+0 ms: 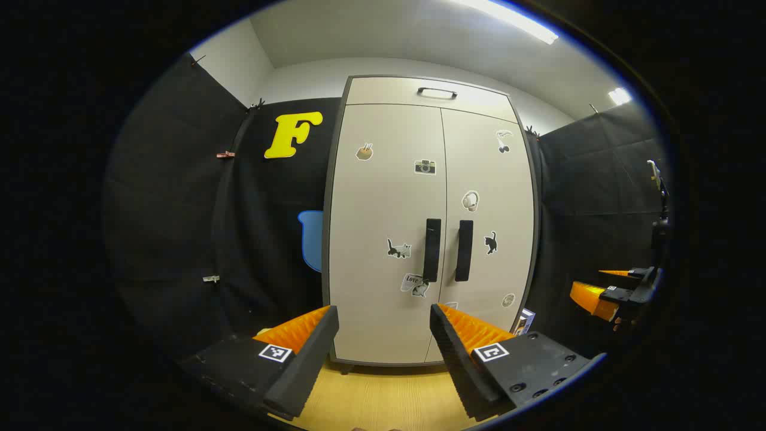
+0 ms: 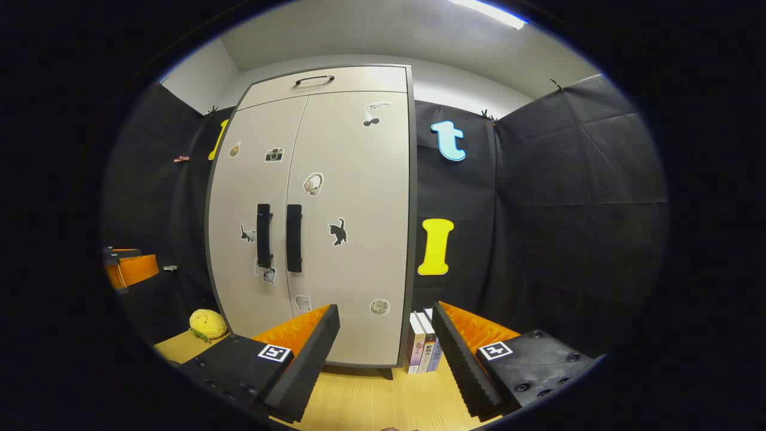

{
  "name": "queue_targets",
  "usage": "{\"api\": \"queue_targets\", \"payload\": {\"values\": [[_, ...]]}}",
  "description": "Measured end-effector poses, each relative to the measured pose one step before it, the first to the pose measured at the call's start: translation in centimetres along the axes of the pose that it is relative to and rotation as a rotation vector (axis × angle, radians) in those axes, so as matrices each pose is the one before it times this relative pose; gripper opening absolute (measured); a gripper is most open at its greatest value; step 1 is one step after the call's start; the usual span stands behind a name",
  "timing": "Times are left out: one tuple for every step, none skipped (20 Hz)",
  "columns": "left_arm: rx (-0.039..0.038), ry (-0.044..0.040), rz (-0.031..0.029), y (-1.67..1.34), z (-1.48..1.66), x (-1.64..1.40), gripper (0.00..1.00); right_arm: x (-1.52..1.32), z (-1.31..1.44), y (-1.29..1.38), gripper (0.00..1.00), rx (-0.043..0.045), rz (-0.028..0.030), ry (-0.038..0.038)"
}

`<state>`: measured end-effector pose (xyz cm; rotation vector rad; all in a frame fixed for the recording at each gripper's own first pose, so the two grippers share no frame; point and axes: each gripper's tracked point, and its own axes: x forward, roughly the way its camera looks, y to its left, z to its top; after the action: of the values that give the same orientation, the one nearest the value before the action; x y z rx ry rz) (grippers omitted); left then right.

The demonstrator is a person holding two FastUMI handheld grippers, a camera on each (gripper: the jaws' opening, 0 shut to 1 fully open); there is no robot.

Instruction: Open the right door of the double-door shoe cabinet with the right hand, and open the left door with the left hand.

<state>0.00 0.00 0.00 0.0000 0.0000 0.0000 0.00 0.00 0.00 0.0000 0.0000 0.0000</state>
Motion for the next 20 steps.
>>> {"api": "queue_targets", "payload": {"values": [[-0.00125, -0.00086, 0.00022, 0.015, 0.054, -0.02, 0.94, -0.035, -0.093, 0.099, 0.97, 0.00146, 0.00155, 0.00481], [-0.00147, -0.00049, -0.00014, -0.009, -0.082, 0.056, 0.94, -0.014, -0.058, 0.085, 0.98, 0.00256, 0.0015, 0.00372], [-0.00107, -0.001, -0.0004, 0.02, 0.103, -0.034, 0.94, 0.019, 0.018, 0.016, 0.98, 0.00214, -0.00001, 0.00164], [-0.00026, -0.00055, -0.00034, 0.022, -0.046, 0.022, 0.94, 0.003, 0.061, -0.028, 0.98, 0.00107, -0.00102, -0.00035], [0.00059, 0.00075, -0.00006, 0.041, 0.011, 0.012, 0.94, 0.081, 0.066, 0.125, 0.98, 0.00066, -0.00034, -0.00053], [0.00107, 0.00069, -0.00014, -0.009, -0.06, 0.097, 0.94, -0.011, 0.031, 0.068, 0.98, -0.00017, 0.00135, -0.00048], [0.00045, 0.00147, -0.00009, 0.009, -0.007, 0.06, 0.94, -0.001, 0.054, 0.072, 0.98, -0.0015, 0.0009, -0.00018], [-0.00001, 0.00076, -0.0023, -0.041, -0.065, 0.001, 0.94, -0.021, 0.02, 0.099, 0.98, -0.0025, 0.00082, 0.00056], [0.0005, 0.00144, -0.00275, -0.044, 0.021, -0.046, 0.95, -0.047, -0.039, 0.073, 0.98, -0.00136, 0.00049, 0.00118], [0.00174, 0.00106, -0.00131, 0.011, -0.094, 0.04, 0.94, -0.02, 0.019, 0.085, 0.98, 0.00066, 0.00076, 0.00035], [0.00182, 0.00196, -0.00024, 0.029, -0.007, 0.006, 0.94, -0.029, -0.01, 0.062, 0.98, 0.00117, 0.00022, 0.00186], [0.00185, 0.00154, -0.00157, -0.009, -0.102, -0.027, 0.94, -0.077, -0.04, 0.053, 0.98, 0.001, -0.00096, 0.00182], [0.00186, 0.00233, -0.00142, -0.01, -0.014, 0.024, 0.94, -0.028, 0.035, 0.06, 0.98, 0.00096, -0.00084, 0.00176], [0.00184, 0.00136, -0.00063, -0.005, -0.106, -0.062, 0.94, -0.107, -0.024, 0.071, 0.98, 0.00069, 0.00009, 0.00099], [0.00094, 0.00053, -0.00129, 0.05, 0.028, -0.001, 0.94, -0.007, 0.012, 0.029, 0.98, -0.00051, -0.0009, 0.0007], [0.00039, 0.00086, -0.00193, 0.067, -0.069, 0.012, 0.94, -0.046, 0.047, 0.035, 0.98, -0.00106, -0.00138, 0.00078], [-0.00029, 0.0003, -0.00171, 0.007, 0.015, 0.02, 0.94, -0.014, 0.029, 0.066, 0.98, -0.00057, -0.00066, 0.00109], [-0.00089, 0.00112, -0.0018, 0.026, -0.05, 0.001, 0.94, -0.083, 0.042, 0.048, 0.98, -0.00009, -0.00082, 0.00109], [-0.00075, 0.002, -0.00141, 0.063, -0.024, -0.059, 0.94, -0.044, 0.09, 0.108, 0.98, -0.00013, -0.00093, 0.00085], [-0.00039, 0.00263, 0.00036, 0.119, -0.14, 0.034, 0.94, -0.069, 0.086, 0.078, 0.98, -0.00038, -0.00053, -0.00117]]}}
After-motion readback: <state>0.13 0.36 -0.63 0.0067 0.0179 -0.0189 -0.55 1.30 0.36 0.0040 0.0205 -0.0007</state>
